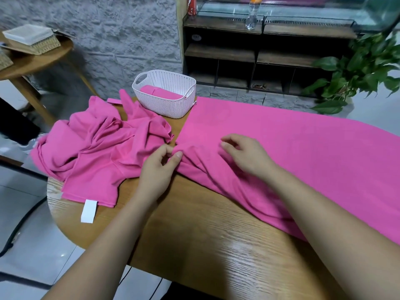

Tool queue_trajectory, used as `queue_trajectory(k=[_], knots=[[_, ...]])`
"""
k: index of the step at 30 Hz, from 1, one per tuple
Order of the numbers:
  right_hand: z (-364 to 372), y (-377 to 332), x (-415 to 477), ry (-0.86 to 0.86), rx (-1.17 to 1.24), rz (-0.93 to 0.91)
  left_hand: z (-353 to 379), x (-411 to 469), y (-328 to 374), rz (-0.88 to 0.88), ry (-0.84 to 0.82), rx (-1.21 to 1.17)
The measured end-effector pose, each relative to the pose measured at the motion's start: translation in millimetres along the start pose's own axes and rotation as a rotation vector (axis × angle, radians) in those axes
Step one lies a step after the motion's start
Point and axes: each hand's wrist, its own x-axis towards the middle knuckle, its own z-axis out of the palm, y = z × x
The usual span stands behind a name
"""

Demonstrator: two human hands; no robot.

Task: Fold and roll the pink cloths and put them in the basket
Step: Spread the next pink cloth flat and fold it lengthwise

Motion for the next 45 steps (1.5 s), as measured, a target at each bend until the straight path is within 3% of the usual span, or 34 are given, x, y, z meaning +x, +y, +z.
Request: queue_trajectory(k=[2, 5, 13, 17, 21, 24, 26, 29, 34, 37, 42, 45], knots=[[-5.2, 3.8, 8.2, -0.065, -0.167, -0.079, -4.7, -3.3, 5.2, -0.037, -0.044, -0.075], [-0.9, 14.3, 9.4, -0.131, -0.227, -0.110, -16.7, -11.0, 10.5, -0.056, -0.115, -0.150], [0.9, 29.9, 6.9, -0.132, -0.005, -0.022, -52.5, -42.8, -3.4, -0.192, -0.263, -0.261], [0.2, 29.9, 7.8, -0.144, 0.034, 0.000, -60.8, -60.2, -9.4, -0.236, -0.225, -0.331], [1.5, 30.6, 7.4, -0.150, 0.043, 0.015, -48.1, -76.6, -4.7, -0.228, -0.162, -0.293], [2.6, 29.6, 6.0, -0.151, 0.021, 0.015, -40.9, -87.9, -3.9, -0.222, -0.110, -0.108], [3.0, 28.5, 5.2, -0.147, 0.008, 0.013, -38.8, -94.4, -1.7, -0.205, -0.109, 0.020], [5.0, 28.0, 4.7, -0.142, -0.019, 0.006, -35.2, -101.3, 9.3, -0.165, -0.136, 0.016], [6.0, 29.0, 4.8, -0.134, -0.007, 0.024, -58.9, -106.0, 15.2, -0.211, -0.360, -0.280], [4.8, 27.6, 3.7, -0.130, 0.003, 0.033, -82.2, -109.6, 8.8, -0.248, -0.500, -0.337], [4.8, 25.2, 1.2, -0.134, -0.004, 0.043, -103.5, -114.0, -0.3, -0.373, -0.504, -0.234], [4.0, 21.8, 0.8, -0.143, -0.017, 0.046, -99.7, -113.3, -2.8, -0.305, -0.372, 0.053]])
